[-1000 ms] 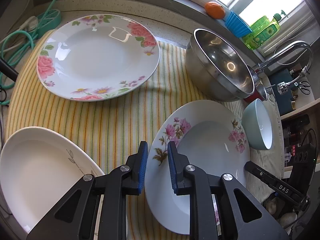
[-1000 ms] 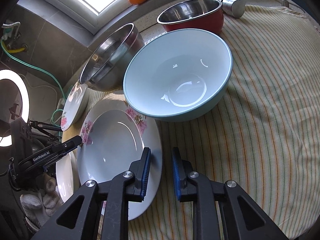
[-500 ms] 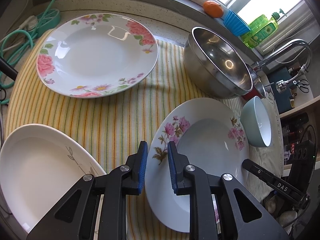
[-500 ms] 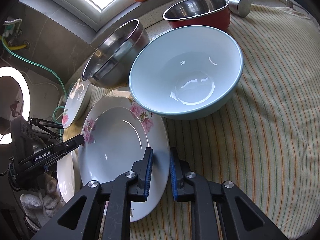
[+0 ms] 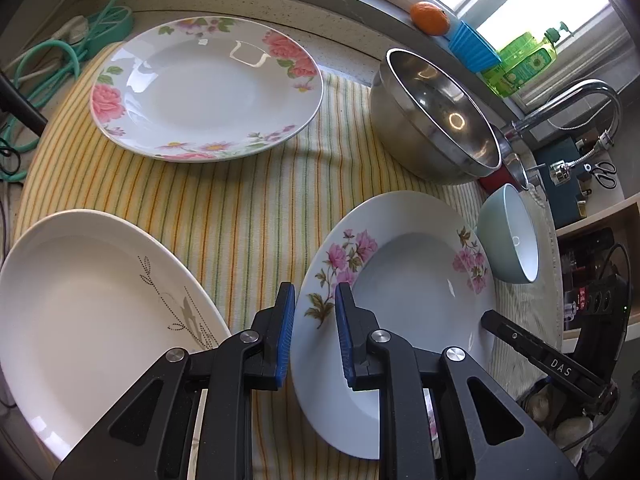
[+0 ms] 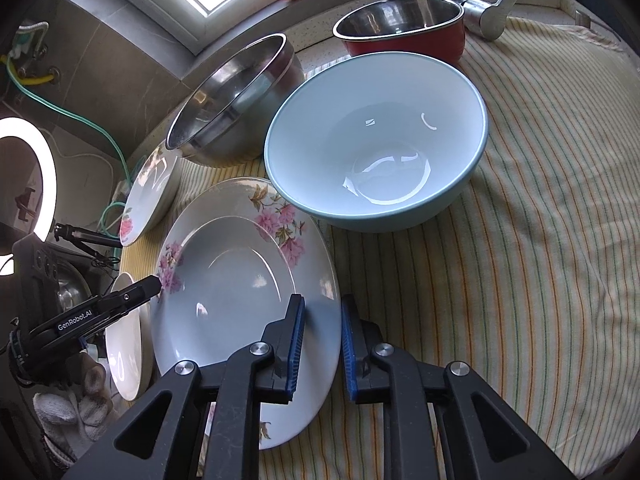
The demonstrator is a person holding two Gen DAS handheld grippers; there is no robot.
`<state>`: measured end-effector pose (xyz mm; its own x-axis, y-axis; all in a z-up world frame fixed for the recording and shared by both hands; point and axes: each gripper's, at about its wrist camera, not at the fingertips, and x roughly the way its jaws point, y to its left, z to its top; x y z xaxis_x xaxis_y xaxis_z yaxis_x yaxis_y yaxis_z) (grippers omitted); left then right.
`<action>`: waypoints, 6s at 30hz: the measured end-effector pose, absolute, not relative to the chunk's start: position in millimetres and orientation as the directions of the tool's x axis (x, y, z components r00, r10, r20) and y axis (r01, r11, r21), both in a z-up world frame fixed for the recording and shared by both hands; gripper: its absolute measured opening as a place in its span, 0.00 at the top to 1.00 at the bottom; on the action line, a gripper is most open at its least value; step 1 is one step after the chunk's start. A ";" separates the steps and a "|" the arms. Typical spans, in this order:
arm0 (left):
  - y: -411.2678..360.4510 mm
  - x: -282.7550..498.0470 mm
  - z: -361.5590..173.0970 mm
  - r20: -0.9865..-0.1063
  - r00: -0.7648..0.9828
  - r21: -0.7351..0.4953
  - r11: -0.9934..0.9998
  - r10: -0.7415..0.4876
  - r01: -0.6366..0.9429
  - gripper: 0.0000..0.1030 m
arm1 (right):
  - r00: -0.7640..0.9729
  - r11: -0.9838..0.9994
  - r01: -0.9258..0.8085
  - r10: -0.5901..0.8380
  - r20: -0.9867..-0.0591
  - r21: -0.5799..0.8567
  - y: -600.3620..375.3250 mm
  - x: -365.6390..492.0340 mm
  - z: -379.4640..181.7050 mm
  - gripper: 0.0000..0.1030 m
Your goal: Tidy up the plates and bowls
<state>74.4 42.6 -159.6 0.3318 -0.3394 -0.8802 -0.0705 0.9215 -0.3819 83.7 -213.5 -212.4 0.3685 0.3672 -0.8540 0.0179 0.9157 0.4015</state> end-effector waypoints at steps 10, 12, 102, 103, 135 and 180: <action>44.6 61.8 -159.5 -0.881 0.328 -0.387 0.918 -0.341 -0.084 0.82 | 0.353 0.919 0.005 0.367 -0.860 0.395 -210.8 77.5 -213.3 0.84; 45.2 59.3 -159.6 -0.881 0.328 -0.389 0.917 -0.341 -0.088 0.82 | 0.350 0.920 0.001 0.367 -0.862 0.392 -210.4 76.5 -213.1 0.84; 35.7 46.2 -151.9 -0.880 0.351 -0.367 0.927 -0.320 -0.076 0.82 | 0.296 0.929 -0.036 0.361 -0.884 0.367 -210.1 29.8 -210.6 0.82; 35.7 46.4 -151.0 -0.880 0.354 -0.365 0.928 -0.317 -0.075 0.82 | 0.299 0.931 -0.036 0.356 -0.885 0.363 -210.7 29.5 -210.0 0.82; 125.0 -4.3 -118.3 -0.847 0.489 -0.363 0.899 -0.209 -0.245 0.82 | 0.404 0.912 -0.227 0.408 -0.819 0.342 -143.2 39.5 -153.2 0.82; 211.4 -37.4 -158.3 -0.878 0.466 -0.334 0.838 -0.110 -0.432 0.82 | 0.221 0.856 -0.425 0.414 -0.883 0.295 14.8 86.6 -209.1 0.82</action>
